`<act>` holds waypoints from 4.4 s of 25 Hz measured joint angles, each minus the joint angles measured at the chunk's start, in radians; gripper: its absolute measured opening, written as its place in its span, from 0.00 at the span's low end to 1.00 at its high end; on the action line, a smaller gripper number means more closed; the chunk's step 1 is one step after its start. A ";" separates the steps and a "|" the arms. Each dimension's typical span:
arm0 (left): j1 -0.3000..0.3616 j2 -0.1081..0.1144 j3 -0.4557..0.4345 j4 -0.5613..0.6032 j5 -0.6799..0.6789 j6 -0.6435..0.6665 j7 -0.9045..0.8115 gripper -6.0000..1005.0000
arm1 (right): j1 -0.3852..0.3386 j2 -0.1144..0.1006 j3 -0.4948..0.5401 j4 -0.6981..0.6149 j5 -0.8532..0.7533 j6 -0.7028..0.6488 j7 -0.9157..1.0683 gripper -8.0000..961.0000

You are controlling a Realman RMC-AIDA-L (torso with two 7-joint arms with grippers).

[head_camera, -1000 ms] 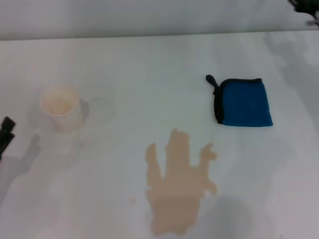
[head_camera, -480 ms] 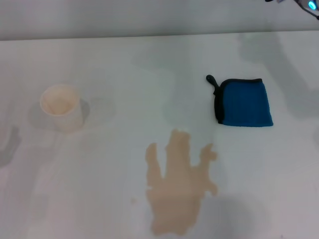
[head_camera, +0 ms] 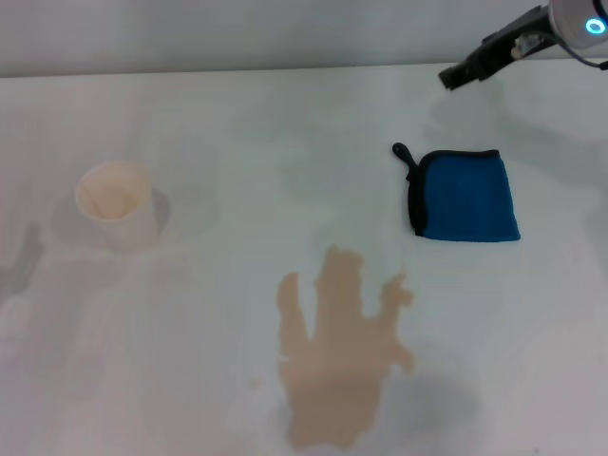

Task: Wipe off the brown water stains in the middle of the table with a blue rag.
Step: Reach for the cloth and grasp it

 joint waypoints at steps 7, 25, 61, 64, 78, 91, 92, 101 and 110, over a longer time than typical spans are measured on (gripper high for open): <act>-0.058 -0.003 -0.005 -0.026 0.000 0.080 -0.028 0.88 | 0.068 -0.007 0.025 0.070 0.009 0.187 -0.048 0.85; -0.109 0.002 -0.016 -0.028 0.002 0.152 -0.109 0.88 | 0.121 0.045 -0.027 0.281 -0.139 0.093 -0.033 0.80; -0.119 0.009 -0.007 -0.019 0.003 0.154 -0.082 0.87 | 0.140 0.048 -0.023 0.441 -0.172 -0.047 0.006 0.75; -0.119 0.009 -0.009 -0.018 0.003 0.154 -0.081 0.87 | 0.146 0.047 -0.023 0.442 -0.173 -0.039 0.004 0.69; -0.123 0.012 -0.011 -0.016 0.002 0.154 -0.081 0.87 | 0.160 0.047 -0.019 0.453 -0.170 -0.018 0.004 0.07; -0.121 0.012 -0.011 -0.016 0.002 0.154 -0.081 0.87 | 0.140 0.050 -0.034 0.385 -0.171 0.017 0.001 0.10; -0.121 0.012 -0.011 -0.016 0.002 0.154 -0.081 0.87 | 0.140 0.050 -0.037 0.385 -0.171 0.017 0.000 0.12; -0.124 0.012 -0.012 -0.016 0.001 0.154 -0.073 0.87 | 0.137 0.048 -0.040 0.391 -0.170 0.013 0.000 0.37; -0.133 0.012 -0.023 -0.016 0.000 0.157 -0.067 0.87 | 0.137 0.045 -0.042 0.387 -0.183 0.019 -0.001 0.45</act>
